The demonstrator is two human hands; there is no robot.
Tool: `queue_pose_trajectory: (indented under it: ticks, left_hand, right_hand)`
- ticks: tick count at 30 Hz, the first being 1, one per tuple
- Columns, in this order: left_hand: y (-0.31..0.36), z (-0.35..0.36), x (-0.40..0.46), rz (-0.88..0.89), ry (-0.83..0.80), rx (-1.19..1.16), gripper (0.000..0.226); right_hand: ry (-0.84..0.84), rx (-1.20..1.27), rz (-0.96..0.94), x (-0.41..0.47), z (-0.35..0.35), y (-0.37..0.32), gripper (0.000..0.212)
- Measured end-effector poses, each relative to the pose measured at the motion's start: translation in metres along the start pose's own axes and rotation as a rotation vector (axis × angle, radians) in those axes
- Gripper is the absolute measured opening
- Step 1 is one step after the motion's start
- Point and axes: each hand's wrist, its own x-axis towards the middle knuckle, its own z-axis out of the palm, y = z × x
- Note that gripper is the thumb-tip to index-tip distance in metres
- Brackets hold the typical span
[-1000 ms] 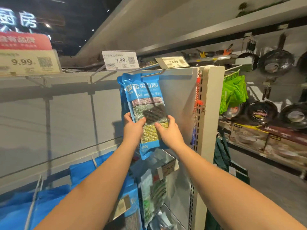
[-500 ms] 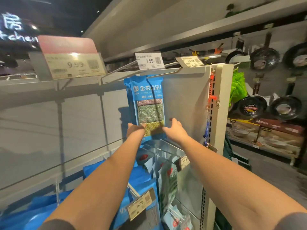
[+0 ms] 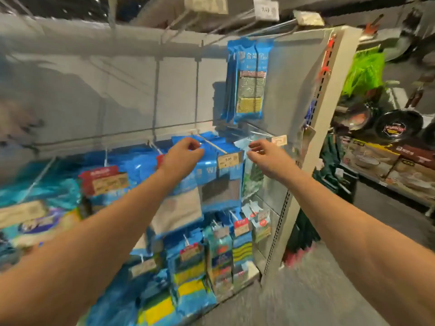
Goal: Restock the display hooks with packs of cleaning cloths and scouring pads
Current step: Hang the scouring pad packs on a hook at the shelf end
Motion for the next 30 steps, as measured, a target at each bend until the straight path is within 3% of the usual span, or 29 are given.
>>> queue_pose_trajectory:
  ticks: [4,13,21,30]
  left_hand:
    - [-0.046,-0.055,-0.125,-0.083,-0.042,0.061,0.019]
    - [-0.15,-0.218,-0.377,-0.474,-0.017,0.3,0.032]
    - [-0.25,-0.381,-0.585,-0.648,0.025,0.432,0.039]
    - [-0.337,-0.582,-0.79,-0.817,0.015,0.551,0.025]
  right_hand:
    - [-0.149,-0.089,-0.039,-0.102,0.044,-0.022,0.036]
    - [-0.555,-0.235,-0.195,-0.294,0.19,-0.118,0.046]
    - [-0.812,-0.339,-0.383,-0.47,0.353,-0.238,0.047]
    - [-1.003,-0.358,-0.471,-0.654,0.509,-0.403,0.047]
